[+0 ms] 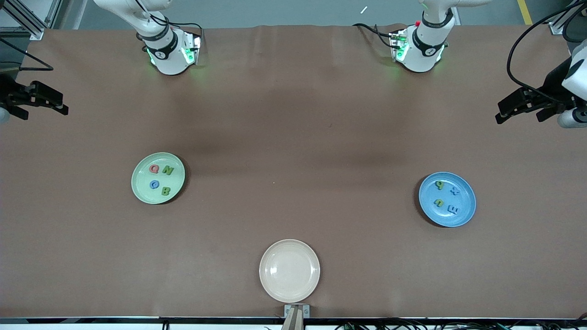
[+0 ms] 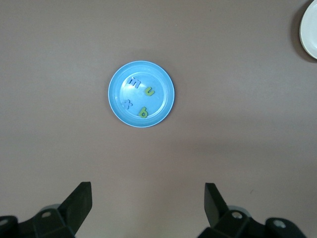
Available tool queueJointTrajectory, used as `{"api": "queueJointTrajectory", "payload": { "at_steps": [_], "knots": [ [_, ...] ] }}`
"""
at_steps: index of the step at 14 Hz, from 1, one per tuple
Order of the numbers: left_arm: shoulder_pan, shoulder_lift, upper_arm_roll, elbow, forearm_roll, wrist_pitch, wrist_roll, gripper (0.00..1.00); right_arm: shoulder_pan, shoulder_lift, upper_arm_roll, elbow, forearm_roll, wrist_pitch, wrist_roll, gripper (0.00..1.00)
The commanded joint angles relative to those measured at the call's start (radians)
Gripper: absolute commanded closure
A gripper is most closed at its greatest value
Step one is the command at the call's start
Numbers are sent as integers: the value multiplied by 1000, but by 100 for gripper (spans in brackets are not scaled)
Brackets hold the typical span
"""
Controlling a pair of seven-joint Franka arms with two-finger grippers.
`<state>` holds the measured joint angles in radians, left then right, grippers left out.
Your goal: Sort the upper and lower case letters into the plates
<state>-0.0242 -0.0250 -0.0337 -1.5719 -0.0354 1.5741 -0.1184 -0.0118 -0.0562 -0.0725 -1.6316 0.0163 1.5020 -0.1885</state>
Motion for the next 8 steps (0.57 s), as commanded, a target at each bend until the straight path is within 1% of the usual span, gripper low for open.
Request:
{"api": "queueJointTrajectory", "payload": {
  "at_steps": [1, 8],
  "knots": [
    [3, 13, -2, 27, -18, 12, 16, 0, -10, -37, 5, -40, 13, 18, -14, 0],
    [4, 13, -2, 27, -5, 21, 22, 0, -8, -42, 5, -44, 13, 20, -14, 0]
  ]
}}
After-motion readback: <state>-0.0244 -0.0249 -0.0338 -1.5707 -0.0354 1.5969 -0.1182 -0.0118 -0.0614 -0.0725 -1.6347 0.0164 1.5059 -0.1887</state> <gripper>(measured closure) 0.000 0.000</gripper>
